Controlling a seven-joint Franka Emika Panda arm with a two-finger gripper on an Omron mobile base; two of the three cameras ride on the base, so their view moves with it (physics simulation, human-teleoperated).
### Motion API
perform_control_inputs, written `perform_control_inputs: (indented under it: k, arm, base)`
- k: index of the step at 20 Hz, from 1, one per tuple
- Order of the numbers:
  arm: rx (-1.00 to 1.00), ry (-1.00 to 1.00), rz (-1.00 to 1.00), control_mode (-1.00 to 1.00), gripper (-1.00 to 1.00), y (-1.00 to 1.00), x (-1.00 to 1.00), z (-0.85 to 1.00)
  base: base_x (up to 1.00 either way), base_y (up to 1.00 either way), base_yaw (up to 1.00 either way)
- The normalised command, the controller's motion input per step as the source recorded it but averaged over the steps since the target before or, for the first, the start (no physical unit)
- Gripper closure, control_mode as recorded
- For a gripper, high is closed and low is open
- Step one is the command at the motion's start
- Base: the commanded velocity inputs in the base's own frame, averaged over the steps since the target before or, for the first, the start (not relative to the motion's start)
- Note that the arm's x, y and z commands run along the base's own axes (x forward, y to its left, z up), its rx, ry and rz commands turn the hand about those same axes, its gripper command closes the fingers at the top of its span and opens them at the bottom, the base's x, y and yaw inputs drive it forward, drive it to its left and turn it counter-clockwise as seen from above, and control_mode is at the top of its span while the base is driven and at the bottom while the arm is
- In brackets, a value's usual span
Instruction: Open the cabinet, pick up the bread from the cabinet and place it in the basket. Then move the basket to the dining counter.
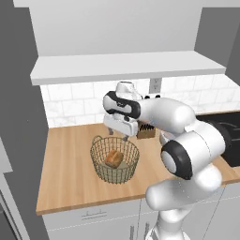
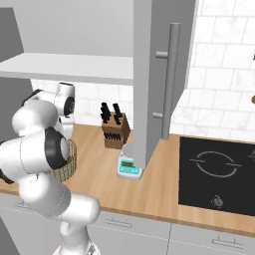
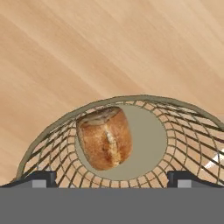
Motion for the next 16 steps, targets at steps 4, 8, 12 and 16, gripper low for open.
perform_control_inputs:
  k: [4, 8, 12, 16]
  arm:
    - [-0.1, -0.17, 0.11, -1.0, -1.0, 0.06, -0.57, 0.0]
    - [-0.22, -0.11, 0.38, -1.0, -1.0, -0.06, -0.29, 0.0]
    - [-0.15, -0.09, 0.44, -1.0, -1.0, -0.35, 0.0, 0.06]
    - [-0.07, 0.02, 0.4, -1.0, -1.0, -0.25, 0.01, 0.27]
  base:
    - [0.0, 0.0, 0.0]
    - [0.0, 0.0, 0.0]
    - [0.0, 0.0, 0.0]
    - [0.0, 0.0, 0.0]
